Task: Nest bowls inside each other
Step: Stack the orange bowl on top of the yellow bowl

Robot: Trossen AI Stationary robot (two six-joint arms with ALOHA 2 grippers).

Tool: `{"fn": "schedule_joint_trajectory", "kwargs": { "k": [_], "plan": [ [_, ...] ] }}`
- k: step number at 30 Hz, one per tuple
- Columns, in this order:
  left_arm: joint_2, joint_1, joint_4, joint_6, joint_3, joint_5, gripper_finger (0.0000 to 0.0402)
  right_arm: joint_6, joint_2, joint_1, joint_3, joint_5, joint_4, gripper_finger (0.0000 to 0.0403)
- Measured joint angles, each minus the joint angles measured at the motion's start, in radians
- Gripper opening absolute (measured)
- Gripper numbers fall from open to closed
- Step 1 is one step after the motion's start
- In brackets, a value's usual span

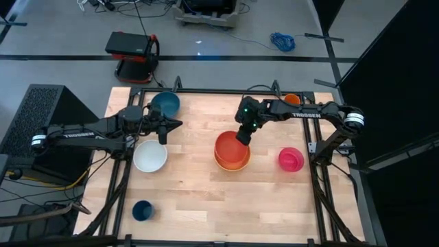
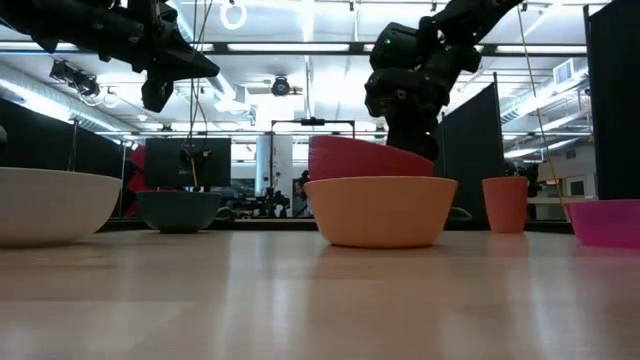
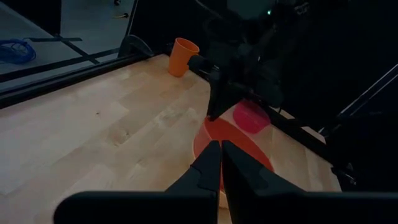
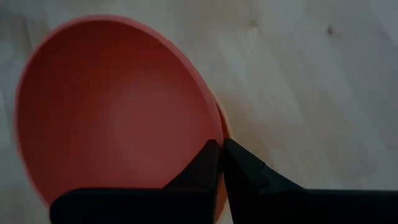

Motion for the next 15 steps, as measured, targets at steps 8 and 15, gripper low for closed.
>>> {"fn": "schedule_joint_trajectory", "kwargs": {
  "k": [8, 15],
  "plan": [
    [0.000, 0.000, 0.000, -0.001, 0.000, 0.000, 0.0001, -0.023, 0.000, -0.015, 0.029, -0.007, -0.044, 0.0000],
    [0.000, 0.000, 0.000, -0.002, 0.000, 0.000, 0.0001, -0.029, 0.000, -0.016, 0.030, -0.006, -0.050, 0.0000]
  ]
}}
